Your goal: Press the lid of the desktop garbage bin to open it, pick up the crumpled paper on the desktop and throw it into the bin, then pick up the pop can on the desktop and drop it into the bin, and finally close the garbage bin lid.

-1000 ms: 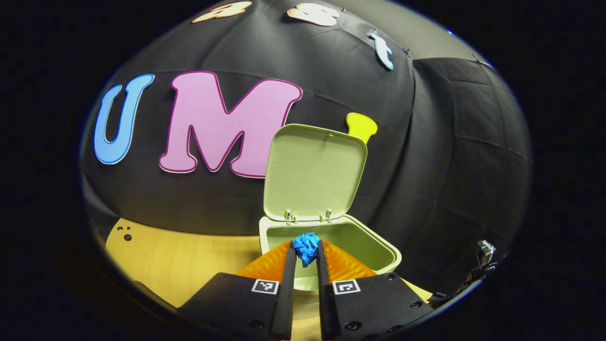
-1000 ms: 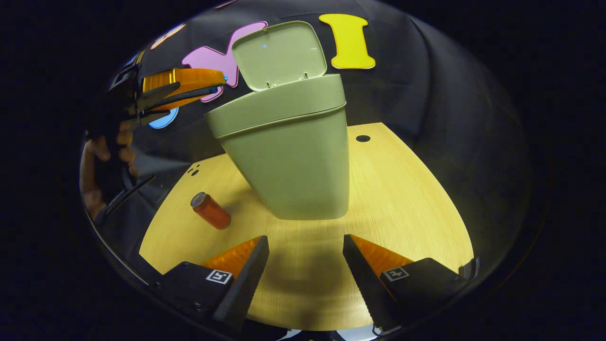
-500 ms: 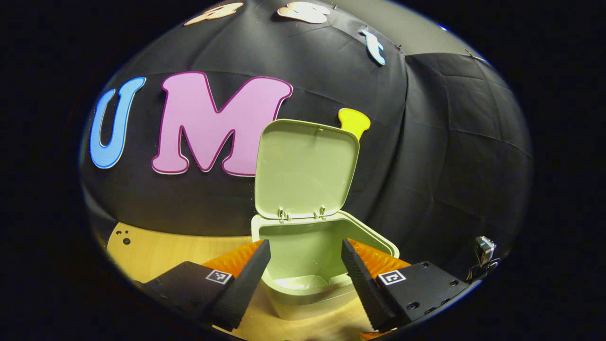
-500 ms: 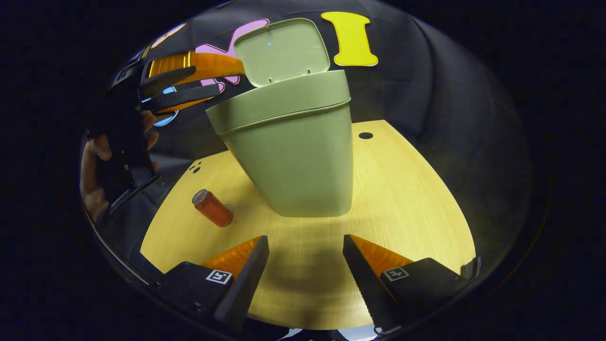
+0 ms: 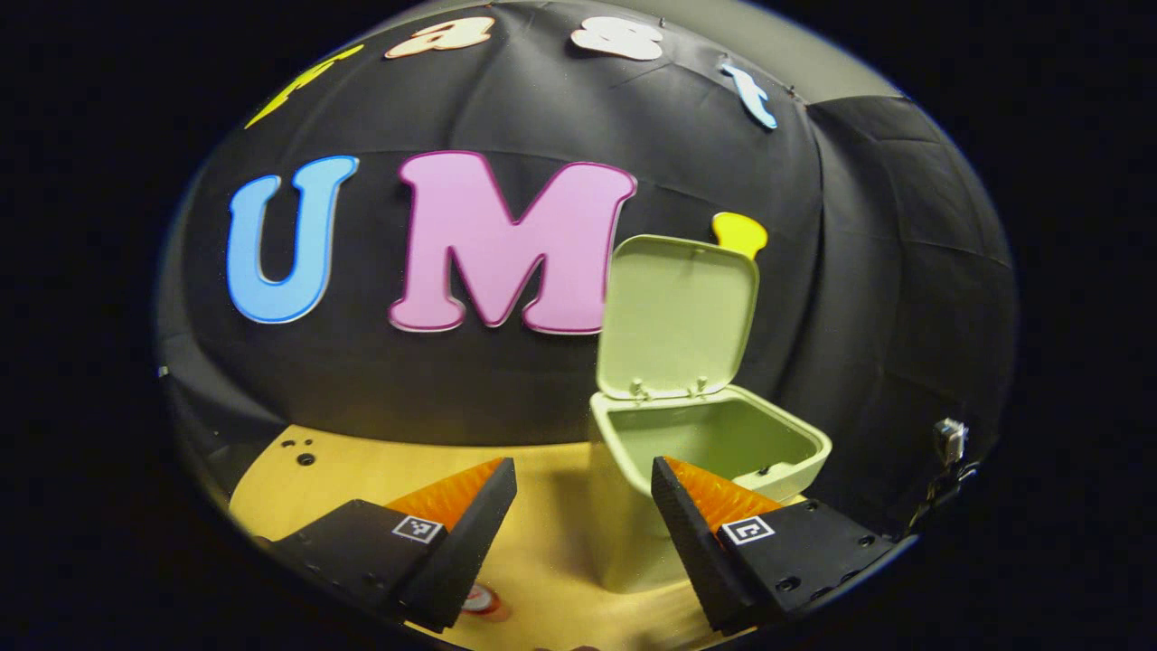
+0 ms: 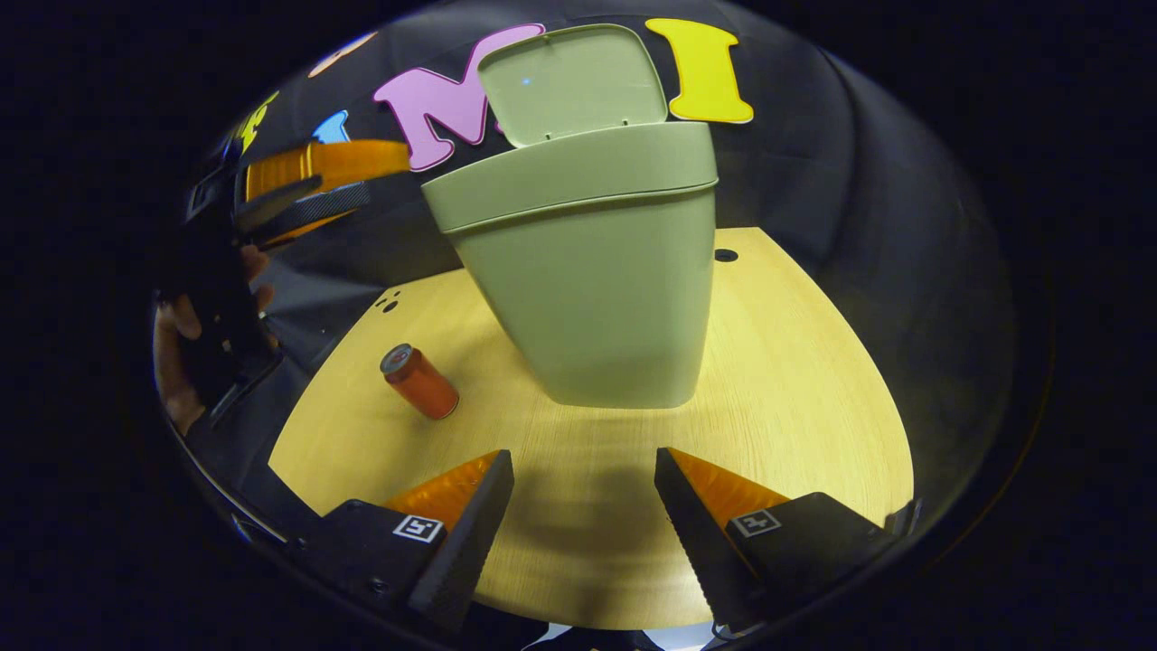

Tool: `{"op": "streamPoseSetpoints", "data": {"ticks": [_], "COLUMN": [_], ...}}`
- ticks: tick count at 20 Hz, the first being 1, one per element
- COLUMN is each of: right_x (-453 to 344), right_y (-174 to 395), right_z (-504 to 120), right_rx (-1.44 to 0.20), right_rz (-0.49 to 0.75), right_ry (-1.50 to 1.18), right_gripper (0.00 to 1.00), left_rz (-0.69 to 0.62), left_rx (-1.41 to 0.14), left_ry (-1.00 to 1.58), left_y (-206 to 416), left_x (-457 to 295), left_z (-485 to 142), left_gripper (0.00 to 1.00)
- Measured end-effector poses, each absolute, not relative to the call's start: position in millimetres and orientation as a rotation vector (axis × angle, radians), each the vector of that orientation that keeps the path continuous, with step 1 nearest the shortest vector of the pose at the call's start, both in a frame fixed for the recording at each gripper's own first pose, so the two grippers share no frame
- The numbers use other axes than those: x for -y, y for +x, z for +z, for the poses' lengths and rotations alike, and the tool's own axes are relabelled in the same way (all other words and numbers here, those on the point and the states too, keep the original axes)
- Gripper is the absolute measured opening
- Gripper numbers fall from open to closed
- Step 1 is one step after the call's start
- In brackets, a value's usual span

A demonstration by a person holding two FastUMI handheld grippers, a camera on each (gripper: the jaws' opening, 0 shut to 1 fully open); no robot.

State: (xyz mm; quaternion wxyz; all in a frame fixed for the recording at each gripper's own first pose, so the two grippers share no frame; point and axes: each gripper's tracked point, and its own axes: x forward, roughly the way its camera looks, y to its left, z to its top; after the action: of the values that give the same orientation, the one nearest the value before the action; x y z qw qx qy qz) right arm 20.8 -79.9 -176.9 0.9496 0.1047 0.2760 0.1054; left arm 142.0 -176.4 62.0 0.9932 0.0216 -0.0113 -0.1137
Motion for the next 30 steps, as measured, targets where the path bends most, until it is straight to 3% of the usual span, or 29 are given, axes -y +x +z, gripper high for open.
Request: {"op": "streamPoseSetpoints", "data": {"ticks": [10,25,30], "right_x": [31,-99,-128], "right_y": [29,59,83], "right_z": [-183,-192,-189], "right_rx": [-0.591,-0.602,-0.601], "right_rz": [0.257,0.371,0.387], "right_ry": [0.174,0.013,-0.011], "right_gripper": [0.99,0.99,0.99], "left_rz": [-0.003,0.192,0.231], "left_rx": [-0.097,-0.227,-0.269], "left_ry": [0.041,-0.095,-0.132], "left_y": [88,15,-10], "left_x": [50,-95,-121], "left_z": [-1,-63,-83], "left_gripper": [0.96,0.99,0.96]}}
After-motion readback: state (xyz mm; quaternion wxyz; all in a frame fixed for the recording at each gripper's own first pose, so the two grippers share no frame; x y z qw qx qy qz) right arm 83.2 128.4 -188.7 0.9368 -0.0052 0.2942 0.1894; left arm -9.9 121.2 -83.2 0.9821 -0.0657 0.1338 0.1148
